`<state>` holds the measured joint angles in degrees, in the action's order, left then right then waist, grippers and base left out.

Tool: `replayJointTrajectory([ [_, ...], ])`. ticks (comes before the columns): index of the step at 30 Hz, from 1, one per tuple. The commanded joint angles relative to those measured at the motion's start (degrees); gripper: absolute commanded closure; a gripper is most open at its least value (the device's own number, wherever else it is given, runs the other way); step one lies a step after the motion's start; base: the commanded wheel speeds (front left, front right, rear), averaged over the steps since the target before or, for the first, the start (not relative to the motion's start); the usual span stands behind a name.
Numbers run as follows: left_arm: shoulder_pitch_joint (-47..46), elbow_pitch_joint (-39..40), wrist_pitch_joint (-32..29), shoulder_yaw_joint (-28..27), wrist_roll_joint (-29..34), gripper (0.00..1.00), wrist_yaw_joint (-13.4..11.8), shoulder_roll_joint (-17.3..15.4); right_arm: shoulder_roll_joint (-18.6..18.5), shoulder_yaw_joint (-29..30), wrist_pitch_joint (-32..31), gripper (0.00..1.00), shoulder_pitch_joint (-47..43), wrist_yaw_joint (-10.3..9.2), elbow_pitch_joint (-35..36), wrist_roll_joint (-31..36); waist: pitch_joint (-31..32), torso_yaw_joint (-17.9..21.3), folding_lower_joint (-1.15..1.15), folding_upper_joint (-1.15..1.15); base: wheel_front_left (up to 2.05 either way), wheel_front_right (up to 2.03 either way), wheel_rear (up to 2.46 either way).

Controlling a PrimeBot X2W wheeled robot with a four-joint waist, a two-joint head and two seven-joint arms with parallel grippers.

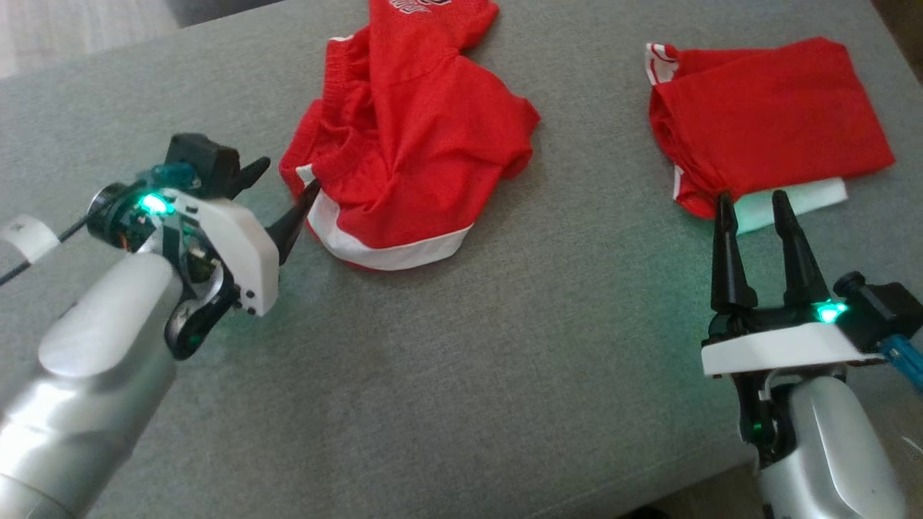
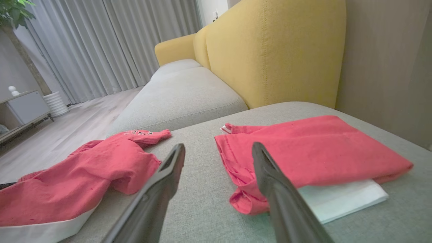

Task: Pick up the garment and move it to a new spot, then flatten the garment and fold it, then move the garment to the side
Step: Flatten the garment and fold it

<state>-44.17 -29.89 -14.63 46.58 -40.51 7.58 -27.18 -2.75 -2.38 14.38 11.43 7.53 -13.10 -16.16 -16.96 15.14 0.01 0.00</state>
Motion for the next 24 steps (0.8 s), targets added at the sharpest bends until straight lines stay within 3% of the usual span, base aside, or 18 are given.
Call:
replayJointTrajectory([
  [1, -3.91, 1.93, 0.10, -0.91, -1.61, 0.00, -0.10, -2.64, -0.13, -1.23, 0.62, 0.00, 1.36, -0.04, 1.45, -0.41, -0.33, 0.61, -0.01, 0.00, 0.00, 0.00, 0.00],
  [9, -6.22, 1.28, 1.47, 3.94, -6.80, 0.00, -0.09, -3.27, -0.13, -1.26, 0.62, 0.00, 1.72, -0.04, 0.78, -0.50, -0.60, 1.67, -0.01, 0.00, 0.00, 0.00, 0.00],
  [24, -12.97, -3.05, 3.12, 13.77, -9.30, 0.00, -0.09, -2.81, -0.13, -2.90, 0.62, 0.00, 2.73, -0.04, -0.01, -0.69, -1.27, 2.82, -0.01, 0.00, 0.00, 0.00, 0.00],
])
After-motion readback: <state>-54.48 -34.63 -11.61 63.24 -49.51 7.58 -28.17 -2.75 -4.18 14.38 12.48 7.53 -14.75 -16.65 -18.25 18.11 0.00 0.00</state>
